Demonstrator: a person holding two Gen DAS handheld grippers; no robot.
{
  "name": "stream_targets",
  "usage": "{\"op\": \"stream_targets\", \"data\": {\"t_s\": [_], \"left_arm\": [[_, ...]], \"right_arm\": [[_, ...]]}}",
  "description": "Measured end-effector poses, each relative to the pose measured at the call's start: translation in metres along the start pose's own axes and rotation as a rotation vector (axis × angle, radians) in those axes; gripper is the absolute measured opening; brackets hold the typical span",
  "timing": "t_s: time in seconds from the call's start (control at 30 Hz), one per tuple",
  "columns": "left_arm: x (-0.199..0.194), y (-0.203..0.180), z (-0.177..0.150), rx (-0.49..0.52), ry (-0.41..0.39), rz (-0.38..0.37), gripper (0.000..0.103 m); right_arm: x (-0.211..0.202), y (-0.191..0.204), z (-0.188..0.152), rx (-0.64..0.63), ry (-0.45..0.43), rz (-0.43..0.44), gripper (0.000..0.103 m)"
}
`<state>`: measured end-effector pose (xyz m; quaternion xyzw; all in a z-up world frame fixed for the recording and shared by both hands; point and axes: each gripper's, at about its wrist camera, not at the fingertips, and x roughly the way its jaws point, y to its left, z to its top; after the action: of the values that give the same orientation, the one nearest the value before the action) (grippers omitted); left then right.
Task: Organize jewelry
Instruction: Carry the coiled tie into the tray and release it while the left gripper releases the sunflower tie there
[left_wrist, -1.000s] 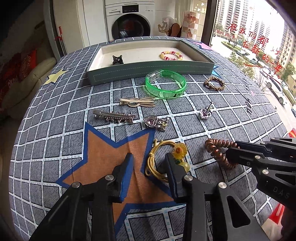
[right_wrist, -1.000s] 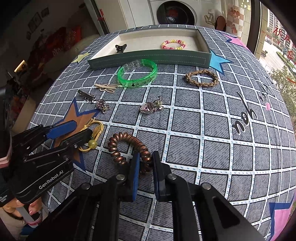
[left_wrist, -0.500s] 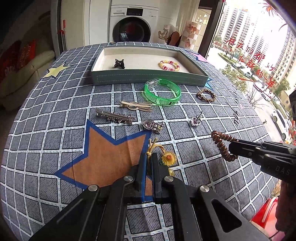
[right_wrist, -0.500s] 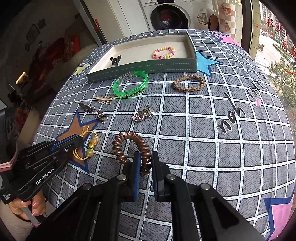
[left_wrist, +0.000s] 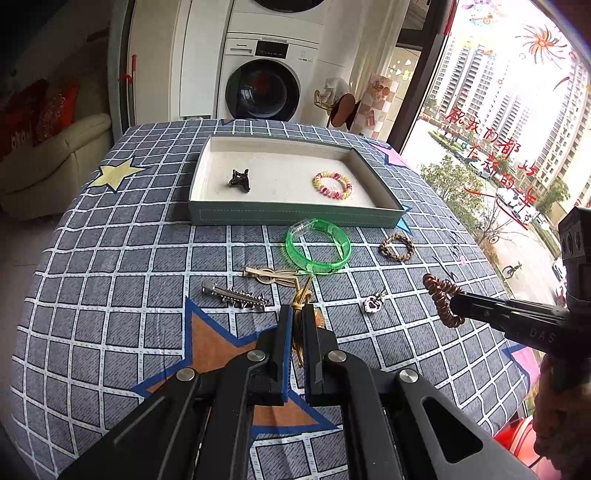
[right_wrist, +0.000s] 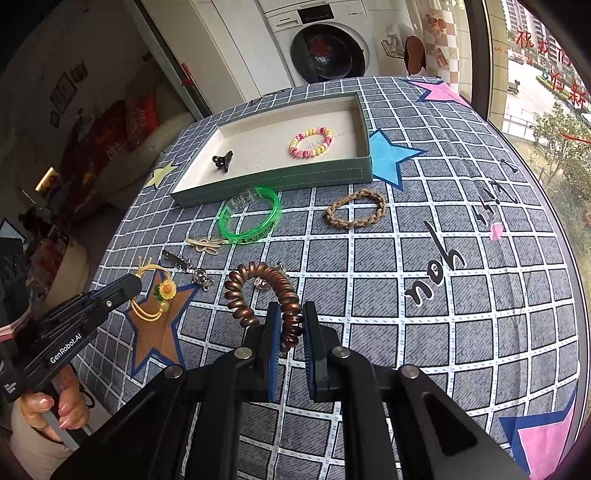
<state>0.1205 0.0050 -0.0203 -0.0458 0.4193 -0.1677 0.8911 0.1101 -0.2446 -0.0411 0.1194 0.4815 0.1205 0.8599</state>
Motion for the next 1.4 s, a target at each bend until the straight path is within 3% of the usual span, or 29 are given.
{"op": "stream_targets", "data": {"t_s": [0.43,0.83,1.07,1.4], "left_arm": [[0.016,0.001,0.079,0.012,-0.074,0.008,0.017],[0.092,0.002,0.149,0.011,-0.056,0.024,0.017],[0.145,0.005,0.163,0.014,-0.013,0.061,0.017],[0.192,0.010,0.157,0.081,0.037,0.200,0.017]], "right_arm": [[0.007,-0.003,0.088,-0.041,-0.050,-0.016,0.013],[0.063,-0.009,0.178,-0.048,-0.045,-0.058,0.013],[0.108,-0.020,0.201,-0.025,-0.008,-0.087,0.013],[0.151,-0.036,0.205,-0.008,0.022,-0.127,0.013]]}}
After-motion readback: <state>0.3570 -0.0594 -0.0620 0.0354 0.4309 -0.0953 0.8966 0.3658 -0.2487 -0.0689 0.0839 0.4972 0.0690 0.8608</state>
